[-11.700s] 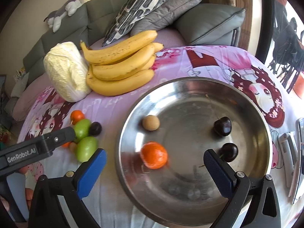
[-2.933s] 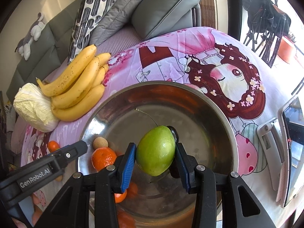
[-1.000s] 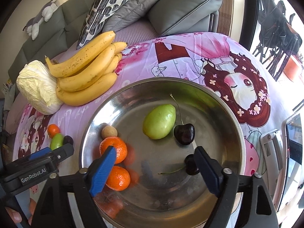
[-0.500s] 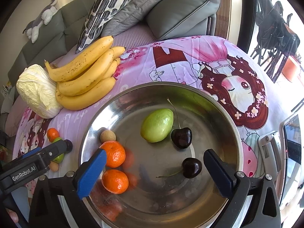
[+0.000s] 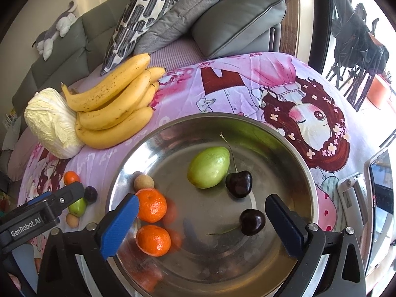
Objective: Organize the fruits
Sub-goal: 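Withdraw both open tools from the bowl back toward the fruit cluster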
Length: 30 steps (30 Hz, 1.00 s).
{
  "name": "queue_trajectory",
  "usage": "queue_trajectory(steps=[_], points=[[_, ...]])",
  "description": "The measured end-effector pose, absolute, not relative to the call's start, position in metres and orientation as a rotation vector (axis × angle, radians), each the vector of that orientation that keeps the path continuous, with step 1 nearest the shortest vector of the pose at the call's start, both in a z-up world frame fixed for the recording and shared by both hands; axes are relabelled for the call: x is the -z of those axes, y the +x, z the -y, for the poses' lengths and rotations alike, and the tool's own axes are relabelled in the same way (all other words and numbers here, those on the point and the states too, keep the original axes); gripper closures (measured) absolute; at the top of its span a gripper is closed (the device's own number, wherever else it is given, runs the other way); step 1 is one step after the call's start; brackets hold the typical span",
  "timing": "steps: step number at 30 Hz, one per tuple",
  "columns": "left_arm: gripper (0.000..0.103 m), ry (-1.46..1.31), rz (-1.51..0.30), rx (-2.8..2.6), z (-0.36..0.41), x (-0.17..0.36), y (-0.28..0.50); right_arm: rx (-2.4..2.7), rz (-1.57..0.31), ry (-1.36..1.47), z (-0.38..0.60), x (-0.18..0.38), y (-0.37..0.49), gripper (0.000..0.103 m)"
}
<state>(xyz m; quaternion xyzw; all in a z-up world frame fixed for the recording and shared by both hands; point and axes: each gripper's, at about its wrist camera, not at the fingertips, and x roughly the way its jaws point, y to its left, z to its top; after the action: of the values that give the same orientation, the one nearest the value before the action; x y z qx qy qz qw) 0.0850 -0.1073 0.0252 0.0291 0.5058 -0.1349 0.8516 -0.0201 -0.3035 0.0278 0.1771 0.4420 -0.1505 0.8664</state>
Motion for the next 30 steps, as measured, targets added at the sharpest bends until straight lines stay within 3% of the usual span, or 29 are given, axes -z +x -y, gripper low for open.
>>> queue_trajectory(steps=[30], points=[[0.005, 0.041, -1.047, 0.205, 0.051, -0.041, 0.087, 0.112, -0.942, 0.223, 0.228, -0.037, -0.002, 0.000]])
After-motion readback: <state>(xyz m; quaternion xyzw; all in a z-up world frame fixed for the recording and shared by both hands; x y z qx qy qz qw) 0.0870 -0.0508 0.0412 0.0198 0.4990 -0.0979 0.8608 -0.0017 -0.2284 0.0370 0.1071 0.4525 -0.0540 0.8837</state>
